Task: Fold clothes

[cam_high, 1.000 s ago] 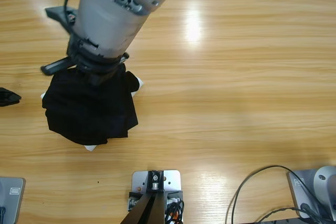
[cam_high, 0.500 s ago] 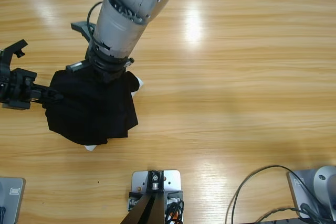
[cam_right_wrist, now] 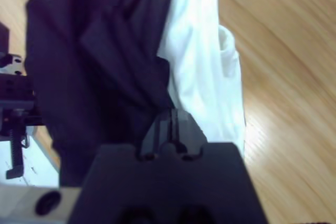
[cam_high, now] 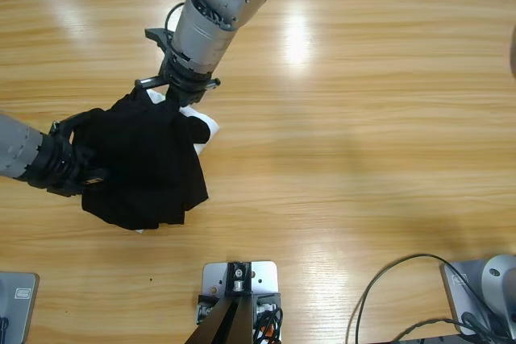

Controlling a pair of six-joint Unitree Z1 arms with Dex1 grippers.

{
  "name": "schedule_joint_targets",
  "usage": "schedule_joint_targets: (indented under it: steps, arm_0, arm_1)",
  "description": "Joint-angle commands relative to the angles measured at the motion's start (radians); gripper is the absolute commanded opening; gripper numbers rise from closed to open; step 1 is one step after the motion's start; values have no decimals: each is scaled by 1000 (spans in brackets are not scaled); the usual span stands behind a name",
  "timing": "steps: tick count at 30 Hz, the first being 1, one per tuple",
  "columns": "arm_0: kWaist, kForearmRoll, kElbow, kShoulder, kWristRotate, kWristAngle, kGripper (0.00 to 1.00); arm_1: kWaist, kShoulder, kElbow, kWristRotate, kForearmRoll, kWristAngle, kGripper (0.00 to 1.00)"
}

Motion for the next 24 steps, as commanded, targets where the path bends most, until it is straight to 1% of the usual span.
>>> schedule_joint_targets:
  steps: [1,3,4,5,6,7,8,9,11,12,13,14,15,17,19,22,24]
  arm_0:
    - [7,-40,1,-71,-32,23,0]
    - [8,7,-40,-152,-38,23,0]
    - [8,30,-69,-220,-36,22,0]
    - [8,34,-91,-286,-24,21,0]
    - [8,34,-113,-370,12,22,235]
    - [7,35,-125,-428,36,23,458]
    - [7,35,-132,-490,72,25,630]
    - [7,38,-132,-525,110,27,642]
    - [3,101,-133,-544,253,28,638]
    - [-14,128,-138,-530,355,18,714]
    - [-56,148,-142,-496,508,-1,938]
    - [-83,185,-164,-458,558,-10,964]
    - [-109,228,-202,-401,611,-35,964]
    - [-173,297,-297,-309,745,-41,964]
    - [-236,330,-394,-227,896,-40,964]
    - [-330,397,-619,-31,1085,-38,962]
    - [-383,463,-760,104,1251,8,964]
  arm_1:
    - [-11,11,4,-44,59,-7,0]
    - [-12,-45,4,-75,102,-42,0]
    - [-12,-76,4,-100,130,-66,0]
    - [-12,-113,2,-130,161,-93,38]
    - [-12,-162,2,-152,194,-129,632]
    - [-14,-204,2,-169,218,-154,963]
    - [-14,-256,2,-190,242,-171,1000]
    - [-14,-295,2,-193,262,-176,1000]
    - [-16,-381,4,-214,331,-176,1000]
    - [-21,-407,9,-230,364,-175,1000]
    - [-28,-430,14,-251,415,-170,1000]
    - [-35,-447,28,-272,456,-163,1000]
    - [-40,-479,75,-298,472,-163,1000]
    - [-65,-547,195,-328,473,-163,1000]
    - [-103,-604,292,-337,467,-161,1000]
    - [-151,-685,443,-351,441,-155,1000]
    - [-167,-724,541,-357,395,-150,1000]
